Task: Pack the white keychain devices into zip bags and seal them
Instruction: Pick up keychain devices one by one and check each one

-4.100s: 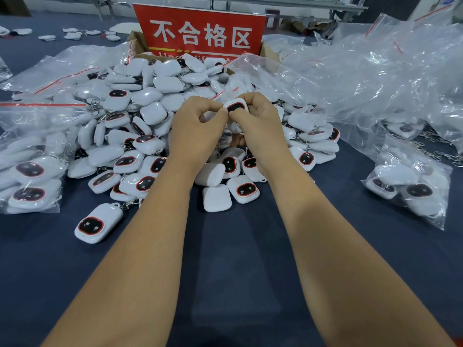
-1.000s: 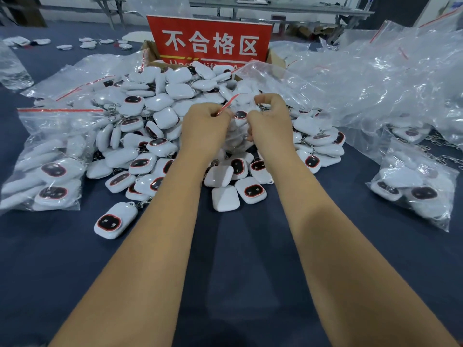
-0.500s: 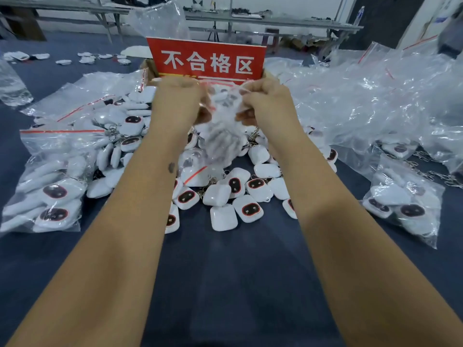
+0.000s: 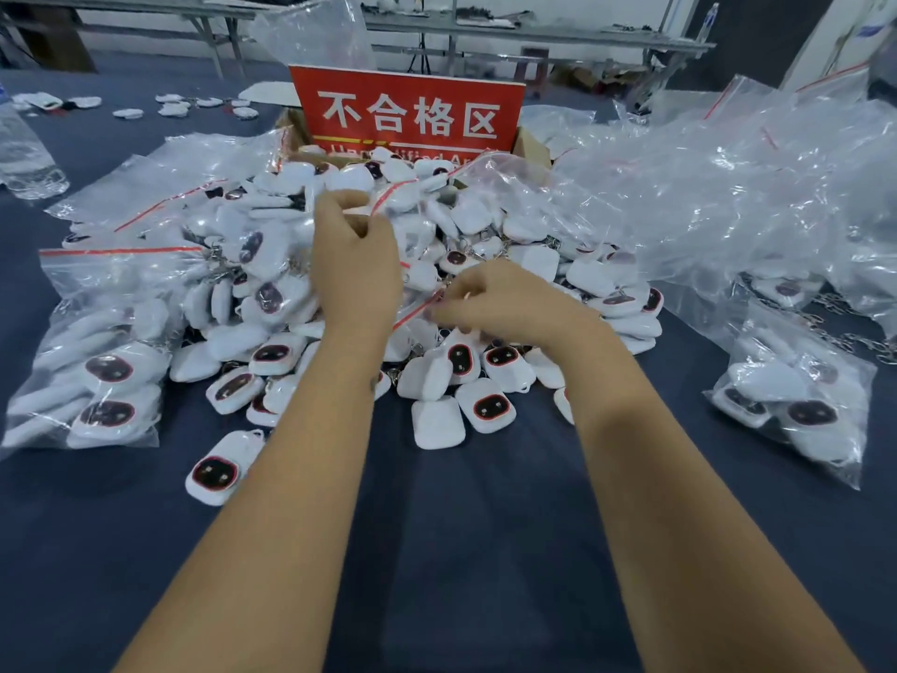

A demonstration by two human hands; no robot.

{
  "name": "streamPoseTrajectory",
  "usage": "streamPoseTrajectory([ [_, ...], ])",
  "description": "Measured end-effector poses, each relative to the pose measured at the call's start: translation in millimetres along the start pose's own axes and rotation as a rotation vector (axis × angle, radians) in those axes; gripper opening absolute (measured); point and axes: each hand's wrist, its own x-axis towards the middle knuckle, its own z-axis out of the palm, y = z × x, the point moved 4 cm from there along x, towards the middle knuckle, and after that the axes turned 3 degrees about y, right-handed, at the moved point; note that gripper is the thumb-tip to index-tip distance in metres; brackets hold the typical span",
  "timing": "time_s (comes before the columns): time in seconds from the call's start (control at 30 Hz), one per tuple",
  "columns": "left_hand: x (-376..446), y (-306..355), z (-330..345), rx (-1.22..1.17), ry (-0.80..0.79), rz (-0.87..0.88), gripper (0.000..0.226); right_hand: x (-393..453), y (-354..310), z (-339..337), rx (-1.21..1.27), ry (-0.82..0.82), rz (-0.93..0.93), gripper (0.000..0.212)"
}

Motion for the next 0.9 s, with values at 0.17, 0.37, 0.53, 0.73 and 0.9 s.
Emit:
streamPoseTrajectory([
  [0.17,-15.2,-7.6,12.4,-0.036,0.013,0.107,0.033,-11.8,1.3,2.7,-0.315,-0.219,-0.044,0.045],
  [0.37,-14.0,-26.3,26.5,0.144,-0.180,0.122,0.037,-4.1,-2.7,2.3,-0.118,-0.124,-0.115,0.028],
  [0.53,-12.9,-29.6,19.1,-0.090,-0.218,0.005,0.029,7.0,5.6,-3.2,0.567,0.198,-0.030,0.018],
  [0.73,-15.4,-31.3,18.1,-0.130,-0.220,0.002,0.027,8.0,17.7,18.9,1.047,0.276,-0.081,0.024],
  [0.9,-19.6,-28.3,20.1,-0.049,-0.277,0.077,0.028,8.5,24.4,21.3,0.956,0.416,-0.052,0.023],
])
